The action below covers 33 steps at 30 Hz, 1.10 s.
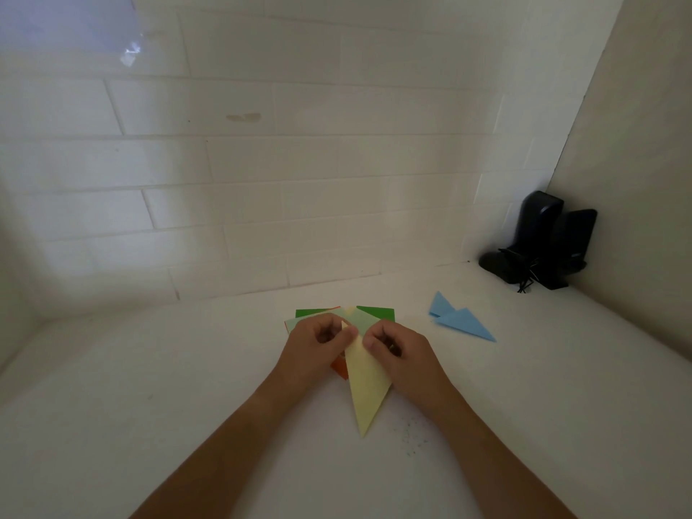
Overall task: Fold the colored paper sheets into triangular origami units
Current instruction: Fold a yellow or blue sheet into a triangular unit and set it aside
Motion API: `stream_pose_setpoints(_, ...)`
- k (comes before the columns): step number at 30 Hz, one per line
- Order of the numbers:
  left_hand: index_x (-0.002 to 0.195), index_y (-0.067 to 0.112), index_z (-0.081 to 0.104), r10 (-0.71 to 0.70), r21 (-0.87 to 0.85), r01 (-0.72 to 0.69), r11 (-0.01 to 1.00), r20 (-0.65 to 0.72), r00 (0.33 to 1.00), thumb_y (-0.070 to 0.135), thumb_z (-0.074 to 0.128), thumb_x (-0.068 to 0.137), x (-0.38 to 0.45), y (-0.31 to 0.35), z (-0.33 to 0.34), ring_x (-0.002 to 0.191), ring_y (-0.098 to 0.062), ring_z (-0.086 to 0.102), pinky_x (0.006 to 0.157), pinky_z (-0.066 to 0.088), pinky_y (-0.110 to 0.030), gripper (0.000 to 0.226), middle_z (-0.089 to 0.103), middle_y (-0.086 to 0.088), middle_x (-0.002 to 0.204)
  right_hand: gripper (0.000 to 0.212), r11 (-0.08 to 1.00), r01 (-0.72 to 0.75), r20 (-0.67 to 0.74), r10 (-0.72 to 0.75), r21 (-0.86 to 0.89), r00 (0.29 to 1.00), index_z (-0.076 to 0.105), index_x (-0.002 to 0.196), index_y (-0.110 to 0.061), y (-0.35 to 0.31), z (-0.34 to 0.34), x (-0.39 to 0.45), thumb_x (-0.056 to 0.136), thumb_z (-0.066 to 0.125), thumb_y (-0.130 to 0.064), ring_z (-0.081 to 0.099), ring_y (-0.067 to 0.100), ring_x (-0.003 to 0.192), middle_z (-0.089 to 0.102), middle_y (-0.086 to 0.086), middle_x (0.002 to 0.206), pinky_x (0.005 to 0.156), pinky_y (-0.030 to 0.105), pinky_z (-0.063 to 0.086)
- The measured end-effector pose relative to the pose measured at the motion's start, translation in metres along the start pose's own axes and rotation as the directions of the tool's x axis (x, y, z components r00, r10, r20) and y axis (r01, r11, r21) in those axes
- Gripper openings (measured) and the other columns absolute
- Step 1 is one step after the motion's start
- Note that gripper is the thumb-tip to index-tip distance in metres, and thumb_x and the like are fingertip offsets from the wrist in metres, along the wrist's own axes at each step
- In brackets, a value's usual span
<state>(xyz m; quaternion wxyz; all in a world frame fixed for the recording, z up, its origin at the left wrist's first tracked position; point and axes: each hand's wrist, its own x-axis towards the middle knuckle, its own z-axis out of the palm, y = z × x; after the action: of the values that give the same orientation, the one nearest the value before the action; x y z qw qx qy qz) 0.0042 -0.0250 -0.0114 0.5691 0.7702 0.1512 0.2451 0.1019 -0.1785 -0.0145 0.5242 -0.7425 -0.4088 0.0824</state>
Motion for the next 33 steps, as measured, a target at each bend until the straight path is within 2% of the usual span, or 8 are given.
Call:
stream_pose_setpoints(5,0.062,0.025,0.065,-0.003,0.001,0.003,1.0,0.043,0.999,0.015,0.073,0.095,-0.0014,-0.0017,-0.0007,0.061,-0.031,0.07,0.06,0.058,-0.038,0.036,0.067,-0.004,0.065,0.015,1.0,-0.008,-0.018,0.008,0.022,1.0,0.067,0.084,-0.022,0.0009,0.0001,0.0002,0.099,0.066,-0.021,0.051,-0.001,0.068,0.059,-0.017,0.072,0.063,0.014,0.04)
stream_pose_setpoints(8,0.071,0.01,0.067,0.026,0.027,-0.026,0.999,0.012,1.0,0.024,0.075,0.093,-0.0007,-0.004,-0.003,0.068,-0.041,0.068,0.063,0.056,-0.048,0.028,0.068,-0.017,0.072,0.017,1.0,-0.013,-0.022,0.014,0.023,1.0,0.066,0.082,-0.022,0.0008,0.0013,0.0011,0.099,0.066,-0.02,0.051,-0.001,0.067,0.059,-0.017,0.072,0.063,0.013,0.04)
stream_pose_setpoints(11,0.078,-0.005,0.066,0.026,0.001,-0.026,1.0,-0.027,0.999,0.02,0.076,0.093,0.0011,-0.0046,-0.0044,0.062,-0.025,0.066,0.06,0.055,-0.044,0.03,0.068,-0.023,0.075,0.019,1.0,-0.015,-0.012,0.015,0.019,1.0,0.064,0.081,-0.023,0.0001,0.0014,0.0008,0.099,0.066,-0.018,0.048,-0.001,0.065,0.056,-0.016,0.069,0.062,0.014,0.04)
stream_pose_setpoints(13,0.084,-0.005,0.068,0.025,-0.005,-0.025,1.0,-0.005,1.0,0.025,0.076,0.091,0.0014,-0.0064,-0.0045,0.068,-0.027,0.067,0.063,0.057,-0.049,0.032,0.07,-0.024,0.08,0.019,1.0,-0.001,-0.008,0.002,0.012,1.0,0.063,0.081,-0.023,0.0002,0.0012,0.0,0.099,0.066,-0.017,0.047,0.0,0.063,0.055,-0.015,0.068,0.061,0.015,0.04)
stream_pose_setpoints(18,0.098,0.003,0.077,-0.019,-0.073,0.025,0.997,0.088,0.996,0.017,0.076,0.093,-0.0039,-0.0009,0.0,0.085,-0.029,0.077,0.069,0.062,-0.034,0.015,0.079,-0.011,0.09,0.018,1.0,0.012,-0.011,-0.012,0.018,1.0,0.064,0.082,-0.023,0.0026,-0.0006,0.0003,0.1,0.065,-0.022,0.044,0.001,0.063,0.054,-0.014,0.067,0.059,0.019,0.037)
stream_pose_setpoints(23,0.098,0.005,0.078,-0.018,-0.093,0.022,0.995,0.044,0.999,0.014,0.073,0.095,-0.0026,-0.0018,-0.0014,0.09,-0.031,0.077,0.077,0.062,-0.041,0.011,0.079,-0.01,0.093,0.016,1.0,-0.016,-0.018,0.016,0.02,1.0,0.066,0.084,-0.02,0.0017,0.0009,0.0009,0.1,0.065,-0.021,0.047,0.0,0.065,0.057,-0.014,0.071,0.061,0.016,0.04)
stream_pose_setpoints(29,0.095,0.006,0.078,-0.048,-0.08,0.047,0.996,-0.02,0.999,0.014,0.073,0.095,0.0005,-0.0056,-0.0031,0.089,-0.028,0.076,0.073,0.06,-0.036,0.01,0.079,-0.006,0.09,0.017,0.999,-0.032,-0.006,0.032,0.017,0.999,0.064,0.083,-0.02,0.0012,0.0003,0.0004,0.1,0.064,-0.021,0.043,0.001,0.061,0.052,-0.013,0.067,0.06,0.016,0.037)
stream_pose_setpoints(33,0.093,0.007,0.078,-0.052,-0.077,0.049,0.996,-0.037,0.998,0.014,0.074,0.094,0.0009,-0.0056,-0.0024,0.081,-0.016,0.075,0.068,0.058,-0.027,0.009,0.079,-0.003,0.087,0.017,0.999,-0.036,-0.03,0.036,0.017,0.999,0.065,0.082,-0.02,0.0006,0.0007,0.0008,0.099,0.065,-0.021,0.044,0.001,0.061,0.053,-0.014,0.066,0.06,0.016,0.038)
